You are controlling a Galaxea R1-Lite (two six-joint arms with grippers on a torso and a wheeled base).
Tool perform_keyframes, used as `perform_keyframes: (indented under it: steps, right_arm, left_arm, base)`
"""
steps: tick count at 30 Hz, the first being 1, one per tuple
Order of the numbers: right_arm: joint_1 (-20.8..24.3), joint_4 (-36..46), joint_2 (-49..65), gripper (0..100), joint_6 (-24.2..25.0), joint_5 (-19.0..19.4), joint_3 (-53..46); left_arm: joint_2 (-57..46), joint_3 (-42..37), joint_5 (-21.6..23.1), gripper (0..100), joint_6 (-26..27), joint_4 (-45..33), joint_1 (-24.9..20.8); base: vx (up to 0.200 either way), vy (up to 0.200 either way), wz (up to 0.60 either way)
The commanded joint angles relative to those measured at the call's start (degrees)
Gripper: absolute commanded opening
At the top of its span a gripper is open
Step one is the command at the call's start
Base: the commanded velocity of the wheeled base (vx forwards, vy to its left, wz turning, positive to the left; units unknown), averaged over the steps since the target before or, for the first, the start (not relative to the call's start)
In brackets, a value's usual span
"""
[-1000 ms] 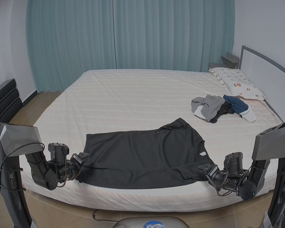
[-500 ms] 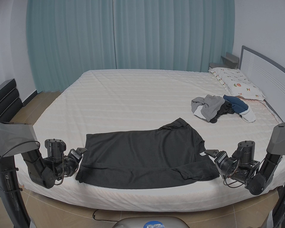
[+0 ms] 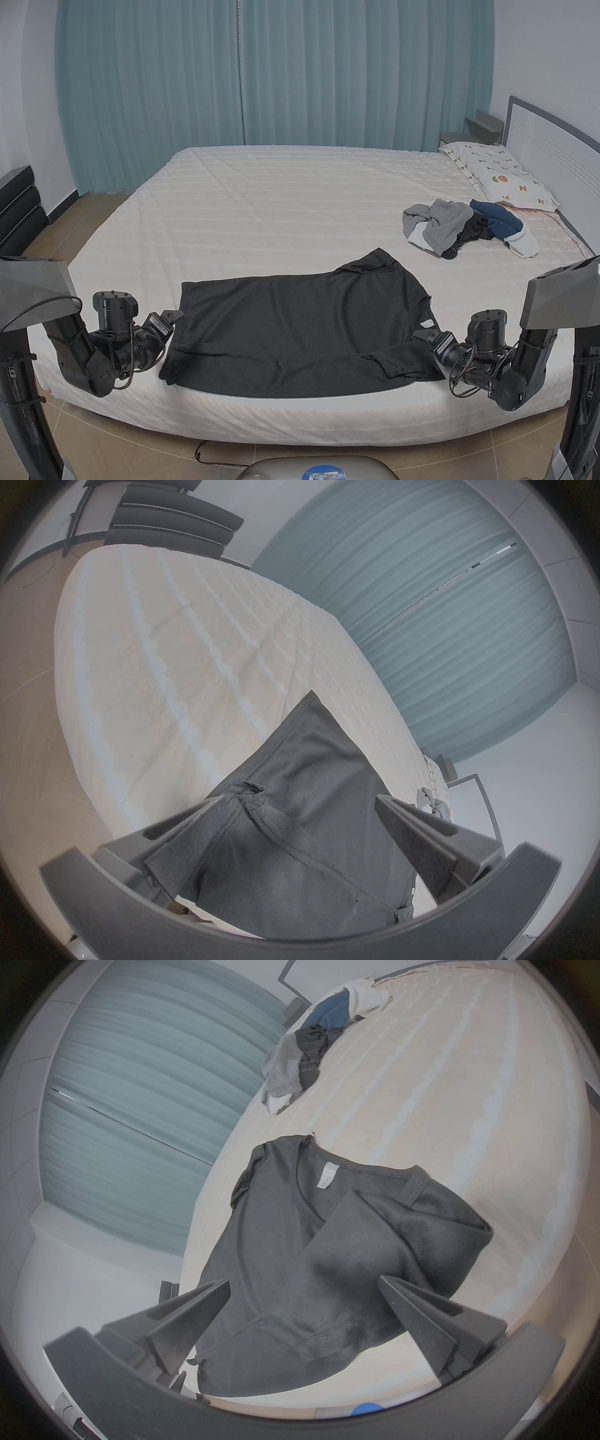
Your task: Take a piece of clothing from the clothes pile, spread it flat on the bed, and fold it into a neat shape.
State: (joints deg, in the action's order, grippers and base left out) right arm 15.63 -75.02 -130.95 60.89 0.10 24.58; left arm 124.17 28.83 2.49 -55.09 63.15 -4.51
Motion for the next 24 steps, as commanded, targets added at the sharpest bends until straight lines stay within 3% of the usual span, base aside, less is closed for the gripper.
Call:
perform_keyframes:
  steps: [1,9,12,21,24]
  right_arm:
    - [-2.01,-1.18,-1.24,100,0.54,0.25,-0.58]
    - [-5.43,-1.62,2.1,100,6.87,4.3,-2.16]
    - [-7.28,-2.23,2.19,100,8.63,6.32,-2.08]
    - [-7.54,-6.63,1.14,100,10.39,6.41,-3.66]
    - [-7.37,-6.63,1.14,100,10.39,6.41,-3.75]
  left_arm:
    - [0.02,-0.35,-0.11,100,0.16,0.13,-0.06]
    - [-0.51,-0.53,-0.99,100,0.07,0.13,0.03]
    - [-0.77,-1.15,-0.82,100,0.07,0.66,0.12]
    - [-1.04,-0.79,-0.55,100,0.16,0.4,0.03]
    - [-1.74,-0.97,-0.2,100,0.25,-0.04,0.12]
  base:
    - [0.0,0.0,0.0]
    - [0.0,0.0,0.0]
    - [0.2,0.0,0.0]
    - [0.2,0.0,0.0]
    - [0.0,0.0,0.0]
